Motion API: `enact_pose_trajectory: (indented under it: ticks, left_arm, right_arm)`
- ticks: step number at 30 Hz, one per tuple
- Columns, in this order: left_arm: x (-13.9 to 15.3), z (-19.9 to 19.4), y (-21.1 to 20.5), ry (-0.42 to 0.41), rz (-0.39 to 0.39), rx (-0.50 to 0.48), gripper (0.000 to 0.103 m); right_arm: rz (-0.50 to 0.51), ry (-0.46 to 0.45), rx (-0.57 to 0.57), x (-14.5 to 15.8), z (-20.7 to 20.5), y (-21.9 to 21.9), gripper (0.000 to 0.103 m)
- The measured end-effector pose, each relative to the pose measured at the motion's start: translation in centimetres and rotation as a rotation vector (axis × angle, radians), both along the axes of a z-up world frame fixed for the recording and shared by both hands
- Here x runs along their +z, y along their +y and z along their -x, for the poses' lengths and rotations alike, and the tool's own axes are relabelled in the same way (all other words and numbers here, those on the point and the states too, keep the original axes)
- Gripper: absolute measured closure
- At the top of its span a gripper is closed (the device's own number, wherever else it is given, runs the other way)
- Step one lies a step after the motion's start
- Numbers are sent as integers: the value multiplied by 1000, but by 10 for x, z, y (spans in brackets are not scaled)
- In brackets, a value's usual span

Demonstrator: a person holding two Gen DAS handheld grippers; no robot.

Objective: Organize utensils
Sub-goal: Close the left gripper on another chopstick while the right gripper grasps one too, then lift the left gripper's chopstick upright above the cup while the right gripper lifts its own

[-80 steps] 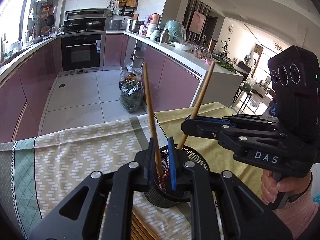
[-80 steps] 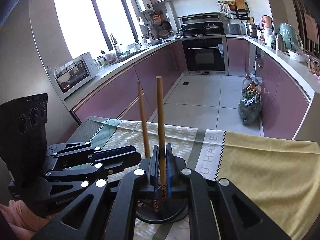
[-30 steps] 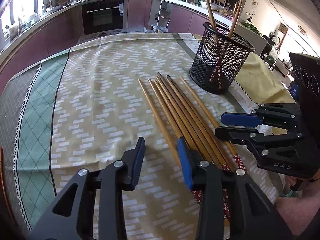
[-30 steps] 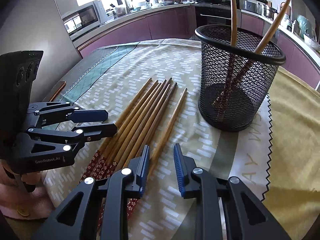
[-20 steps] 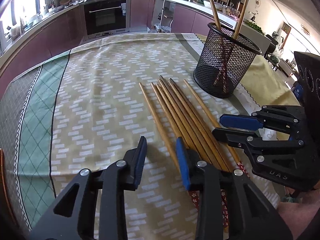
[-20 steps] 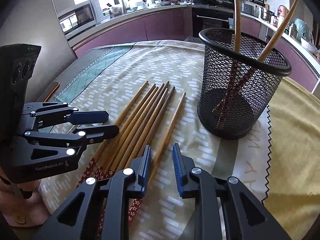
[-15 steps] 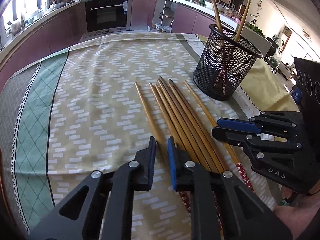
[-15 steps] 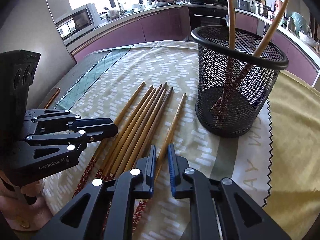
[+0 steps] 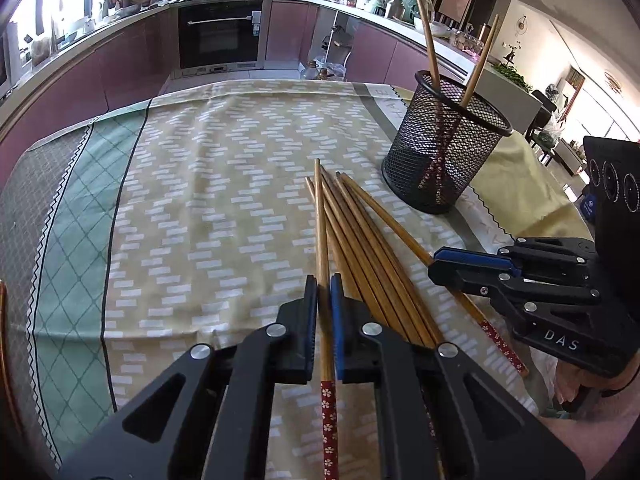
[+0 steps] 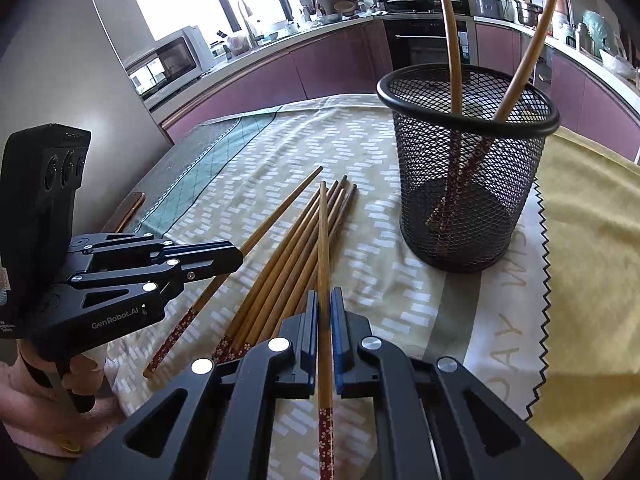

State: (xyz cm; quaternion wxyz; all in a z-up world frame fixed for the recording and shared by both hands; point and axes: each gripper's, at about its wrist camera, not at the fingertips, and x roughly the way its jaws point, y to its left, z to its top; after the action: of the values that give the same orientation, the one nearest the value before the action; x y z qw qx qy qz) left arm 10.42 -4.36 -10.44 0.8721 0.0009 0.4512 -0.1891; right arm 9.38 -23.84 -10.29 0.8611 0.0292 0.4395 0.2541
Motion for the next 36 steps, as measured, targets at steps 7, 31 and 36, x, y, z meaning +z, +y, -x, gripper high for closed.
enact_pose_trajectory:
  ticks: [7, 31, 36]
  left_arm:
    - [-7, 5, -6, 20, -25, -48, 95]
    - [36, 5, -3, -59, 48, -96, 95]
    - [68, 14, 1, -119, 120, -131, 95]
  right_arm:
    - [42, 26, 44, -5, 0, 7, 97]
    - [-66, -99, 25, 35, 11, -16, 97]
    - [-113, -147, -3, 53, 14, -31, 97]
